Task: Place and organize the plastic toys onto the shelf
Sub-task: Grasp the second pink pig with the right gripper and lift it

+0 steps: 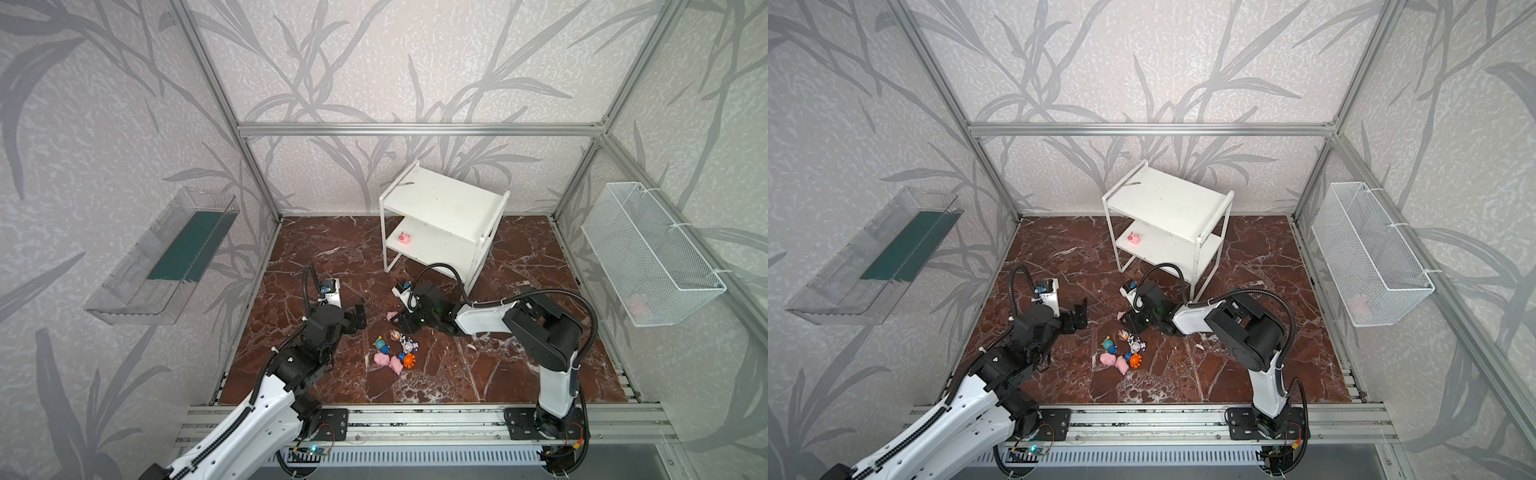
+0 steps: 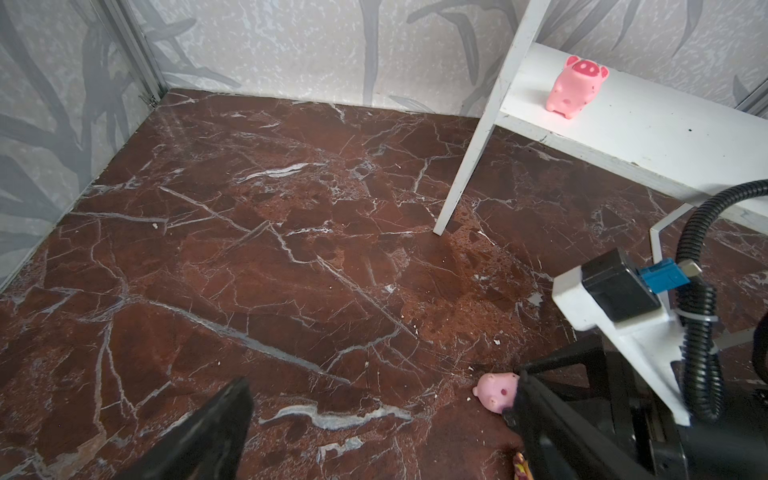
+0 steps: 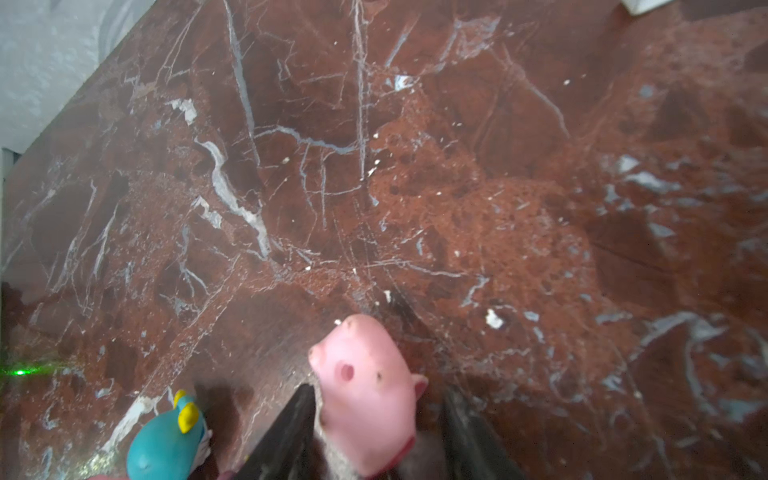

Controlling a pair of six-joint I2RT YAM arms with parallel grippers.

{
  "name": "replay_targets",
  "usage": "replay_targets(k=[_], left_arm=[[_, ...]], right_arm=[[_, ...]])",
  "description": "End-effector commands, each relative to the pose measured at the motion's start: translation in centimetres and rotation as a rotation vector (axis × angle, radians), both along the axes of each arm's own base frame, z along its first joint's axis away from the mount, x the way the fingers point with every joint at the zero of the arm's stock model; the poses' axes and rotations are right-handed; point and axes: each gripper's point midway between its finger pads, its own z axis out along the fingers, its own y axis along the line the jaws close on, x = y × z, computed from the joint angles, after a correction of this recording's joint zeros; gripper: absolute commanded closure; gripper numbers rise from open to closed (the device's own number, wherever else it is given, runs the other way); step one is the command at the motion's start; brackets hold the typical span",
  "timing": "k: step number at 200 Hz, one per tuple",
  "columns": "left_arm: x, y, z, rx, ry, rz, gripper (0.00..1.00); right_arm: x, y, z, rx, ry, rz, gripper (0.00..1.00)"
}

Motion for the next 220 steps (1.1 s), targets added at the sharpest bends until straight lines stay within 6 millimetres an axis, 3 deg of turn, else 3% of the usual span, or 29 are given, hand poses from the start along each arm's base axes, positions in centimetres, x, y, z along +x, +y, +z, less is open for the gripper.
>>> replay_targets(k=[1,49,99,131,167,192,209,220], left_arm=[[0.2,0.3,1.7,-0.017,-0.037,0.021,0.01],[0.2,0.3,1.6,-0.019,-0.036,0.022,0.01],[0.3,0.3,1.6,-0.023,-0.042,0.025,0.01],[0.6,-0.2,1.4,-0.03,-0.038,0.01,0.01],[0.8,-0.2,1.6,-0.031,-0.049,0.011,0.01],[0.8,-0.3,1.6,-0.032,-0.05,0.006,0.01],[0.8,-0.4,1.6,-0.035,-0.052,0.003,0.01],[0.8,-0.5,1.6,-0.036,-0.053,-0.001,0.01]], right_arm=[[0.5,0.9,0.5,0.047,0.015,0.01,0.51],[-0.1,1.2,1.0,0.086,0.024,0.033,0.63],[-2.7,-1.0,2.8,0.019,-0.075,0.001,0.67],[-4.6,-5.7,2.4,-0.135,-0.143,-0.107,0.67],[-5.3,-11.9,2.0,-0.261,-0.193,-0.269,0.67],[-5.3,-17.1,2.0,-0.45,-0.26,-0.444,0.66],[-5.6,-18.5,2.0,-0.517,-0.305,-0.491,0.66],[-6.6,-18.1,2.0,-0.543,-0.344,-0.468,0.65]])
